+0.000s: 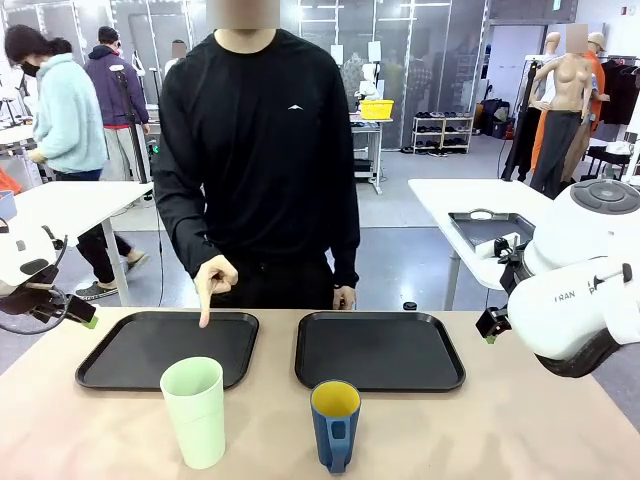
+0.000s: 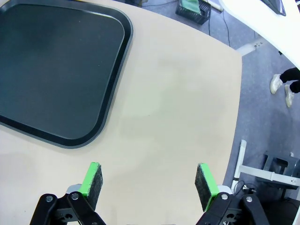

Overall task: Sort and store the cups by type.
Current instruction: Pick up the Reusable plastic cup.

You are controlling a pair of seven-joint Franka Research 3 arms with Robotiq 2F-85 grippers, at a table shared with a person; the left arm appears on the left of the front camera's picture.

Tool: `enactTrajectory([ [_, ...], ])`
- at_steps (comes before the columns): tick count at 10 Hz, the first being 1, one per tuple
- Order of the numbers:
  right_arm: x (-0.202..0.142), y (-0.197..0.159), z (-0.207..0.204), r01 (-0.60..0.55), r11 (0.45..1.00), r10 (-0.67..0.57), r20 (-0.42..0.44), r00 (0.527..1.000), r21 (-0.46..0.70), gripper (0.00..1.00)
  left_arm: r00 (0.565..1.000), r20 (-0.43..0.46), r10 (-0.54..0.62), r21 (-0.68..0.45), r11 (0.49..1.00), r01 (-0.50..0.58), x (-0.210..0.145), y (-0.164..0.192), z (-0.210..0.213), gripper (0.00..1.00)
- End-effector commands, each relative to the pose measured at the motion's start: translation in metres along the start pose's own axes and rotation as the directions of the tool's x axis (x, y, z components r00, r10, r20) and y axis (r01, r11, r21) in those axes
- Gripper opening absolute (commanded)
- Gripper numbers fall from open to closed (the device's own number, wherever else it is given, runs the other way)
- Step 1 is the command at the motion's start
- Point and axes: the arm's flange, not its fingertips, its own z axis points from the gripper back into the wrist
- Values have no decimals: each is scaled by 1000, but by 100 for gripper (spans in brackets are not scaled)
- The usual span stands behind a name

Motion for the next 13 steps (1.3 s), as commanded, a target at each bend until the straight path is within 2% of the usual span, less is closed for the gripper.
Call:
enactTrajectory([
  [1,-1,0,-1,-1,1000,1,-2,1000,0,100,1000,-3,-1,0,1000,1,-1,1,0,100],
  [12,-1,0,-1,-1,1000,1,-2,1000,0,100,1000,0,0,0,1000,0,0,0,0,100],
  [13,-1,0,-1,-1,1000,1,-2,1000,0,100,994,24,-104,-33,994,104,-3,-3,-5,100],
])
